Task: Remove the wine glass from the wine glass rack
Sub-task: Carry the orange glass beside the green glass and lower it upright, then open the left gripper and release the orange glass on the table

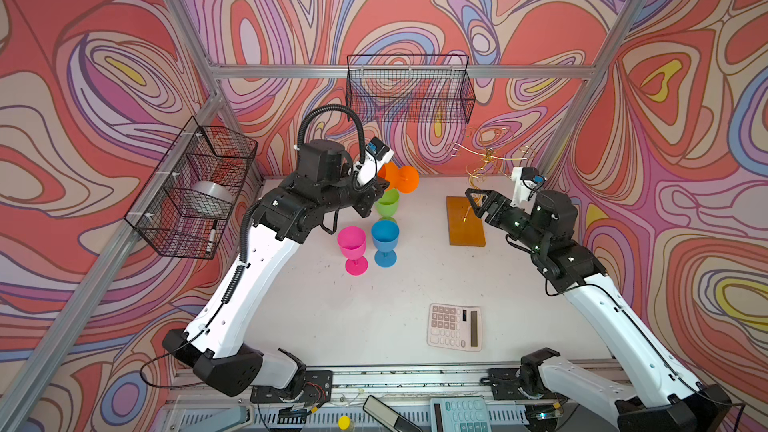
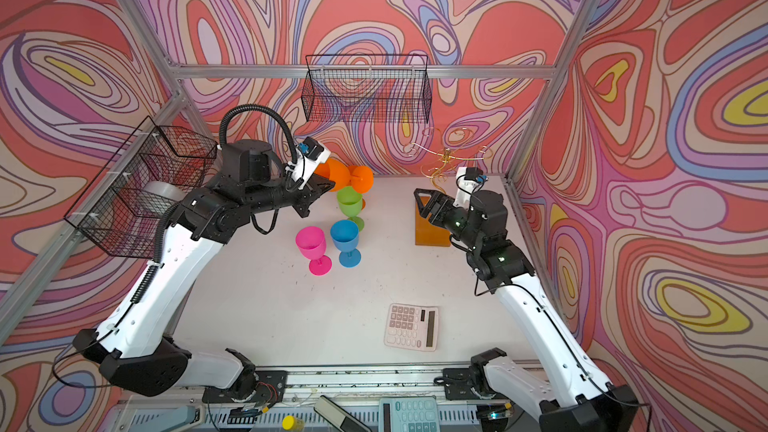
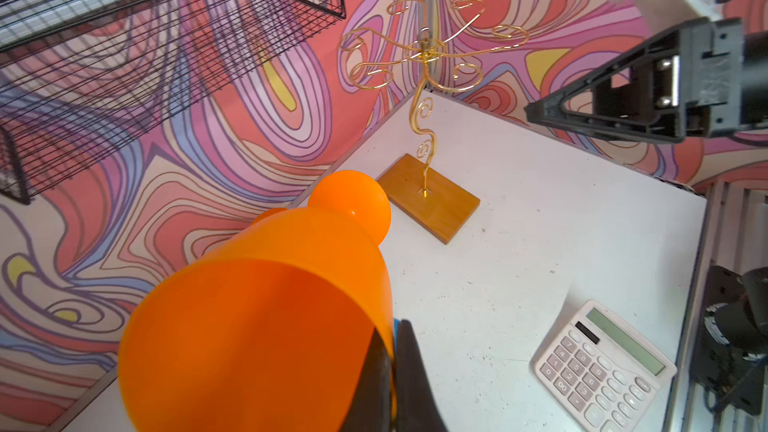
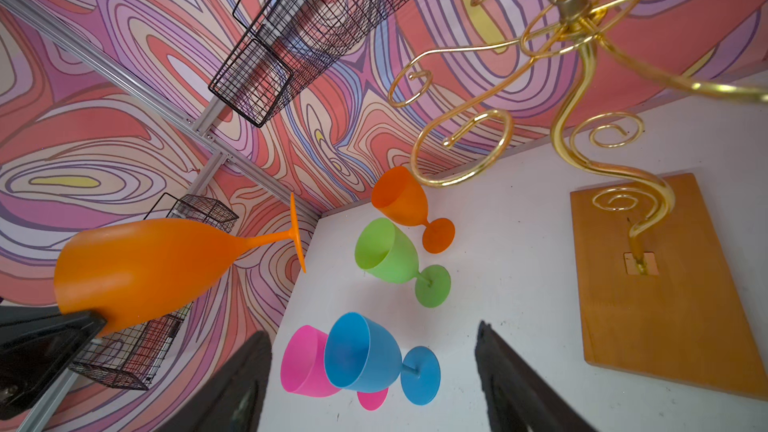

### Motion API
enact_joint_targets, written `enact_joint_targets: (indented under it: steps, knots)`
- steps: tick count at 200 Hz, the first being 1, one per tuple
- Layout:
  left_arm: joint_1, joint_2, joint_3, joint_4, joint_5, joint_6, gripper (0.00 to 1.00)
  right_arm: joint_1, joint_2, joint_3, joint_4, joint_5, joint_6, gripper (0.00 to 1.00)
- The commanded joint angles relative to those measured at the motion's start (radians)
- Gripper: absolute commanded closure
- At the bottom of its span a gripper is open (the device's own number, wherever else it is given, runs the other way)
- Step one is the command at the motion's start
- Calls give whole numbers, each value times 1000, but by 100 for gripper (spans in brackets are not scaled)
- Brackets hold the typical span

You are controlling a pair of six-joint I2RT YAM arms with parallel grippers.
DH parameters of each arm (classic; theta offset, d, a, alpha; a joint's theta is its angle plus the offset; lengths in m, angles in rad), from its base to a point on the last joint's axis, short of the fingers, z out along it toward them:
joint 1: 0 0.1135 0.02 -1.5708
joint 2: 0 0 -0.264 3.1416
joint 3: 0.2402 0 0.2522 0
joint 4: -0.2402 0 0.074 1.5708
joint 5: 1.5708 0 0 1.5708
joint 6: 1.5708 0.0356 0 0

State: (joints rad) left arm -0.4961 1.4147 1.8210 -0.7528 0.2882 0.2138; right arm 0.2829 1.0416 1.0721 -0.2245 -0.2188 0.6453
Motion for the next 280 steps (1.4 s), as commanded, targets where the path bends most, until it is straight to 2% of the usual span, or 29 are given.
enact_joint_targets:
  steps: [1, 54, 104, 146, 193, 280]
  knots:
    - [57, -28, -8, -3, -37, -69, 100, 1, -11, 28, -18, 28, -47, 18]
    - [141, -22, 13, -57, -114, -136, 100, 1, -2, 52, -30, 39, -82, 18]
    - [159, 26, 56, -150, -239, -157, 100, 0, 0, 57, -33, 42, -96, 18]
    - [158, 89, 116, -243, -290, -142, 100, 1, 17, 71, -30, 33, -100, 18]
    - [158, 229, 201, -310, -330, -131, 100, 2, 31, 81, -35, 27, -137, 18]
    - [157, 597, 485, -467, -376, -153, 100, 48, 35, 80, -56, 39, -202, 18]
